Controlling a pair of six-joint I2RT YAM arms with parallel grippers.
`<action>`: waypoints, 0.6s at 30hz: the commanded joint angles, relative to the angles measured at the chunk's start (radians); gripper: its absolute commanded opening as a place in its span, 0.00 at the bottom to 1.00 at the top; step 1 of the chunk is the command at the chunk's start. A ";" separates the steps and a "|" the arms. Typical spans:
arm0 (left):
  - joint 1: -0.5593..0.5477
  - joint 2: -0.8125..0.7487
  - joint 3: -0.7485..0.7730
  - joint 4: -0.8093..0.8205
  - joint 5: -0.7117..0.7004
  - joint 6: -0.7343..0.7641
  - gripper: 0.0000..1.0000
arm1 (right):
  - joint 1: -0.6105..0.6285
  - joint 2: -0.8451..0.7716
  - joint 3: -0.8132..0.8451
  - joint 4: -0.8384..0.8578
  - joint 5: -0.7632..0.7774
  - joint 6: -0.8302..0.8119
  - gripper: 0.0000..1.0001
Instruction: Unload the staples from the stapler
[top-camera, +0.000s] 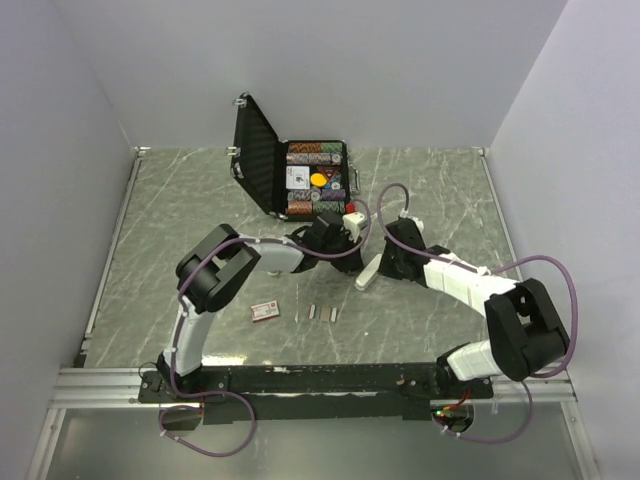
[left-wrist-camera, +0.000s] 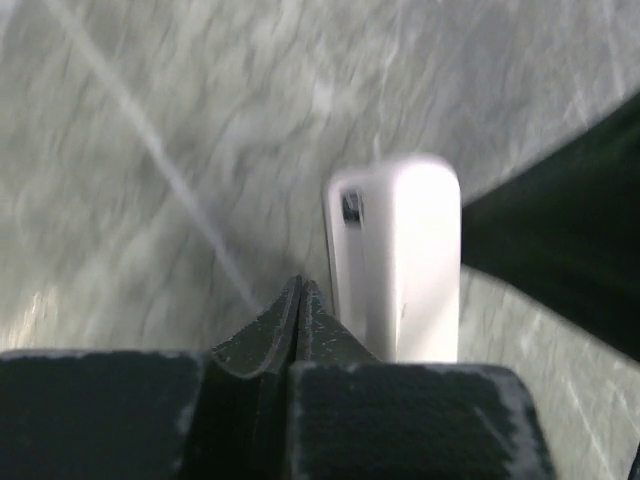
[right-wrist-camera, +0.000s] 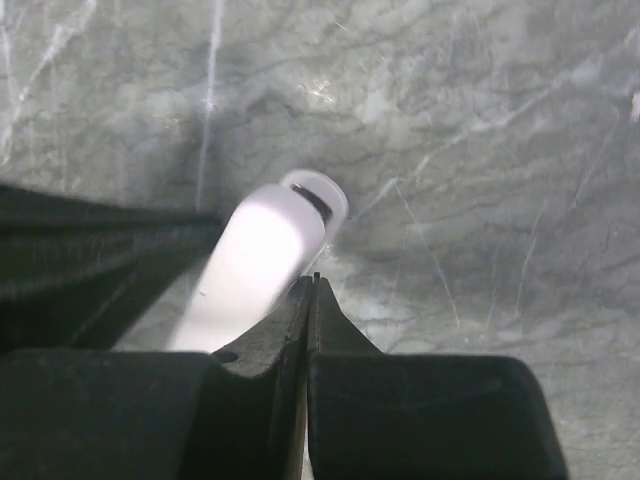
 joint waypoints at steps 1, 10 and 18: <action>-0.013 -0.120 -0.090 -0.034 -0.124 -0.021 0.18 | -0.006 -0.024 0.053 -0.014 0.023 -0.038 0.00; -0.020 -0.337 -0.092 -0.145 -0.264 -0.007 0.52 | -0.006 -0.251 0.080 -0.181 0.105 -0.084 0.37; -0.061 -0.311 0.013 -0.200 -0.237 0.005 0.76 | -0.027 -0.357 0.131 -0.253 0.073 -0.141 0.49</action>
